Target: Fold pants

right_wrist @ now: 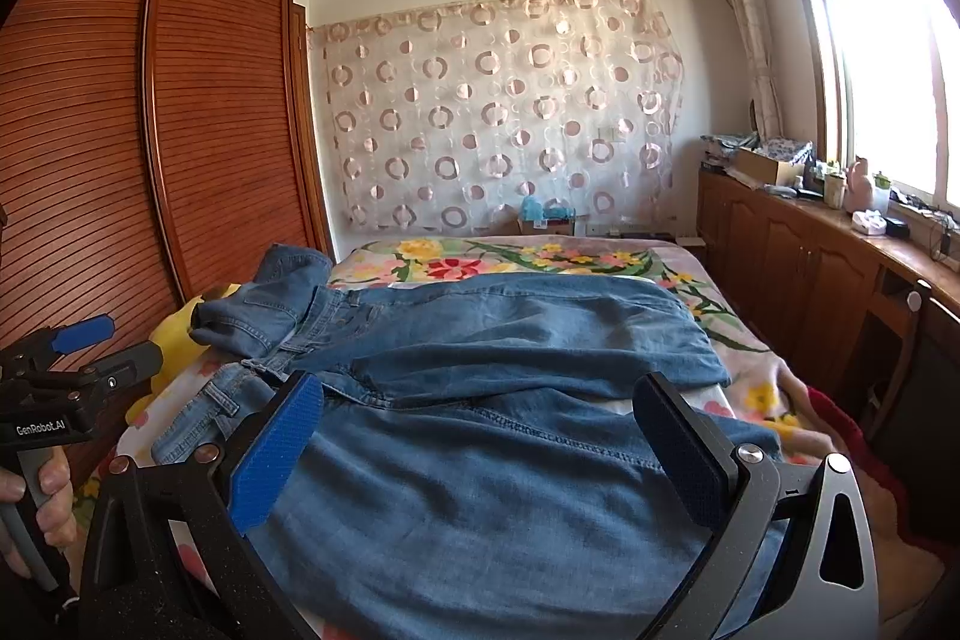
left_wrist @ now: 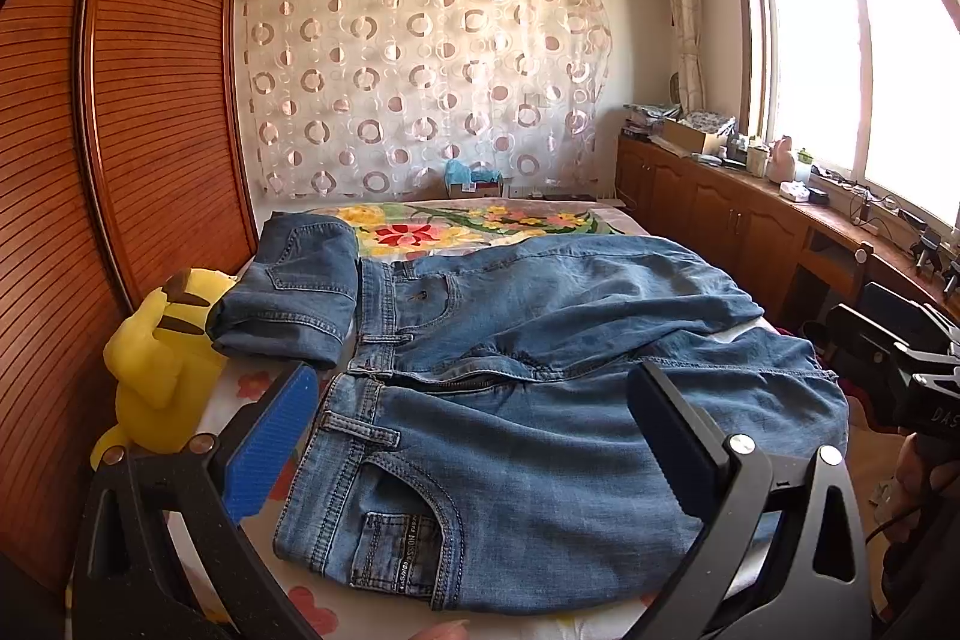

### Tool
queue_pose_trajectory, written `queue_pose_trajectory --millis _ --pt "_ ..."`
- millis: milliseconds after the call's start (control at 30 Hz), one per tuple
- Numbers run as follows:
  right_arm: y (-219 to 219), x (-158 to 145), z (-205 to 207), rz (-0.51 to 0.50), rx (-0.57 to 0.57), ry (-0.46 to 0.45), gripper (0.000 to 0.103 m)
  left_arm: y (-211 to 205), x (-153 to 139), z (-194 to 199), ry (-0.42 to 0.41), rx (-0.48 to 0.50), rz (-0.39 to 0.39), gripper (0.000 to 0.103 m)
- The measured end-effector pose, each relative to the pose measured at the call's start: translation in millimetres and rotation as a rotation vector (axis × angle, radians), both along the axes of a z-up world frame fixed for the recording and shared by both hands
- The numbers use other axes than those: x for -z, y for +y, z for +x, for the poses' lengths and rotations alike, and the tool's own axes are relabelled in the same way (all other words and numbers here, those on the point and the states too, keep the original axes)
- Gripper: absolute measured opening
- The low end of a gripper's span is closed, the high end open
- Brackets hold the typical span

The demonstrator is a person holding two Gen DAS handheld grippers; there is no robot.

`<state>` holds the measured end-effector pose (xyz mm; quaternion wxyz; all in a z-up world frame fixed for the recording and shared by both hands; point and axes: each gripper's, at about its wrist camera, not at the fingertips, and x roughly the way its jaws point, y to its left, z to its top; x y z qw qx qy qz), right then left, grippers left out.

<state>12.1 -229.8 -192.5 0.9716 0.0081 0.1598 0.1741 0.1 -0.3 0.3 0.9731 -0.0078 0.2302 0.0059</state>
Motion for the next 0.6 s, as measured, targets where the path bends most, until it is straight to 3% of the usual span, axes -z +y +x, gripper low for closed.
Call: queue_pose_trajectory --millis 600 --pt "1.8 0.8 -0.6 0.003 -0.005 0.004 0.103 -0.1 -0.4 -0.6 -0.001 -0.004 0.005 0.103"
